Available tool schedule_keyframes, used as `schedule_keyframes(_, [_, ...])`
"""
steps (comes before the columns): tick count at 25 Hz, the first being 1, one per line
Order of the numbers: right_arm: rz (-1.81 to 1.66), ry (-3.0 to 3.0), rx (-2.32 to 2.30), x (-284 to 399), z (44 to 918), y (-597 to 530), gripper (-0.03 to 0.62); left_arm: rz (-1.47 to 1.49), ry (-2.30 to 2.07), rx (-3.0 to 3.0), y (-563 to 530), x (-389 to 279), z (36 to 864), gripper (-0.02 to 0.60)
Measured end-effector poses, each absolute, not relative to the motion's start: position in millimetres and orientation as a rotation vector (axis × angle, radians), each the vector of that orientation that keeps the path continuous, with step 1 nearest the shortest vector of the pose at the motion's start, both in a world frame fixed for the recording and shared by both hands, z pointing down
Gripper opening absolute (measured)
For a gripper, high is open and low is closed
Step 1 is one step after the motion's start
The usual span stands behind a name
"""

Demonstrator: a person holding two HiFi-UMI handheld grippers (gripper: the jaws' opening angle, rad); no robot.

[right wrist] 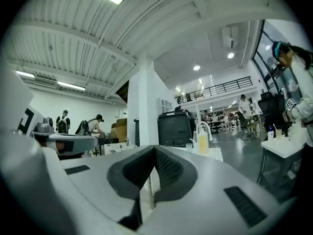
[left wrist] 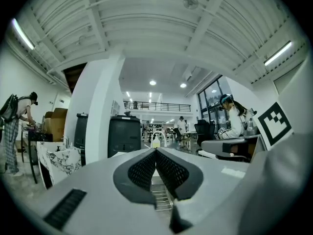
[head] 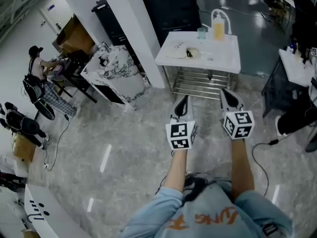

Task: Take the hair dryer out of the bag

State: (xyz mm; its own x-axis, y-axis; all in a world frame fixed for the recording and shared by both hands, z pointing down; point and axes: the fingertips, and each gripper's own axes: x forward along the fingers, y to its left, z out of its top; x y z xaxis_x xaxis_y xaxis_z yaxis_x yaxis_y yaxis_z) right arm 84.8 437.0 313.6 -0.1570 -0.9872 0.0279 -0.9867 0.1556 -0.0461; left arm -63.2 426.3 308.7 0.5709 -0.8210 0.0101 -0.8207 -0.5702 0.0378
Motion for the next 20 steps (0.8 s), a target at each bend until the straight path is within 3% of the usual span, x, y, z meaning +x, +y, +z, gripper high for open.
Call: schedule_keyframes(20, [-0.085,2.463,-1.831,78,306,362,0.000,-0.123,-1.600,2.695,361,-97,298,0.002])
